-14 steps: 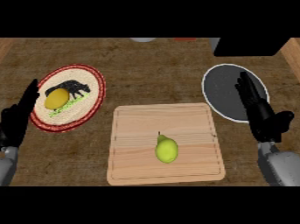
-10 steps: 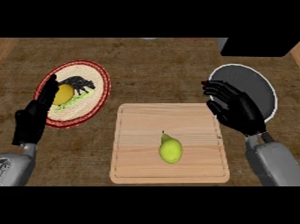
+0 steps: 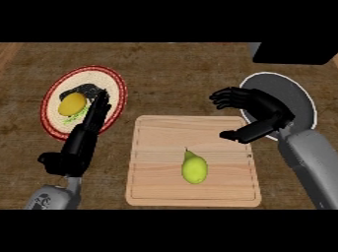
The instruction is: Pick the pear from the cutting board and place it in the pan
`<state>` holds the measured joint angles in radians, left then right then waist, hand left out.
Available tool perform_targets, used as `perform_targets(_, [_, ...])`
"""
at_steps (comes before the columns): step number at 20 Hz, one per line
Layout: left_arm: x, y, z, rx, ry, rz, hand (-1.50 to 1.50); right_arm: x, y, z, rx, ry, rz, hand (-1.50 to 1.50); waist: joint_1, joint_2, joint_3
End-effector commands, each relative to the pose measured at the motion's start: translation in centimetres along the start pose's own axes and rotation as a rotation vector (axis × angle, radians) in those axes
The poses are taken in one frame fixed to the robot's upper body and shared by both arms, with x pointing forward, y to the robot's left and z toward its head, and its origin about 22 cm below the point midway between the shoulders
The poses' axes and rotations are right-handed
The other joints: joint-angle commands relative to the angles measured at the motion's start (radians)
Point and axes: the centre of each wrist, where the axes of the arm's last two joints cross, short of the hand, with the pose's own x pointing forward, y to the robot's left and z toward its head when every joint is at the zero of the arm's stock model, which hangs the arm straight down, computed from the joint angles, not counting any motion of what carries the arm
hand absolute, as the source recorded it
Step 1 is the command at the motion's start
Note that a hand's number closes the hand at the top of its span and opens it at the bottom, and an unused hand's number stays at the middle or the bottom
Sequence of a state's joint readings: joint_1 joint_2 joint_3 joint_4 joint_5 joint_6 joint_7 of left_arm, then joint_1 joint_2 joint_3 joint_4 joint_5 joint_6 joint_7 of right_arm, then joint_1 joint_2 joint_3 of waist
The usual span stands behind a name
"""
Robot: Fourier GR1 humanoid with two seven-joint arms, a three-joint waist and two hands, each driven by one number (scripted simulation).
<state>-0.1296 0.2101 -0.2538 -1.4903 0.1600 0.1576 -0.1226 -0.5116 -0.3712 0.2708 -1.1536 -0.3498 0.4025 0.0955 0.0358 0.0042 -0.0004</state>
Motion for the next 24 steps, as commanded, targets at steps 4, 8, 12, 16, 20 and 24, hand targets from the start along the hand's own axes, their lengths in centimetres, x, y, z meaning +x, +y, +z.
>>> perform_targets(4, [-0.4,-1.5,0.9,0.002,-0.012,0.041,0.00,3.0,-2.9,-1.5,0.177,-0.003,0.217,-1.50,-0.016,-0.001,0.001])
perform_targets(8, [0.8,-1.8,0.7,-0.027,-0.021,0.033,0.00,4.7,-2.6,-5.0,0.260,0.071,0.292,-1.50,-0.002,0.003,0.001])
perform_targets(12, [0.3,0.6,0.9,-0.027,-0.005,0.021,0.00,7.3,0.6,-7.8,0.398,0.151,0.433,-1.50,0.000,0.002,0.000])
perform_targets(16, [0.6,-0.6,1.0,-0.005,-0.026,0.031,0.00,7.2,3.6,-9.7,0.536,0.228,0.557,-1.50,-0.005,0.001,0.000])
perform_targets(20, [-0.1,-0.6,2.0,-0.012,-0.013,0.030,0.00,5.5,7.5,-10.4,0.669,0.288,0.718,-1.50,-0.008,0.000,0.000])
perform_targets(24, [0.9,-1.4,2.1,-0.022,-0.019,0.033,0.00,3.2,10.3,-10.5,0.754,0.311,0.825,-1.50,-0.013,-0.002,0.001])
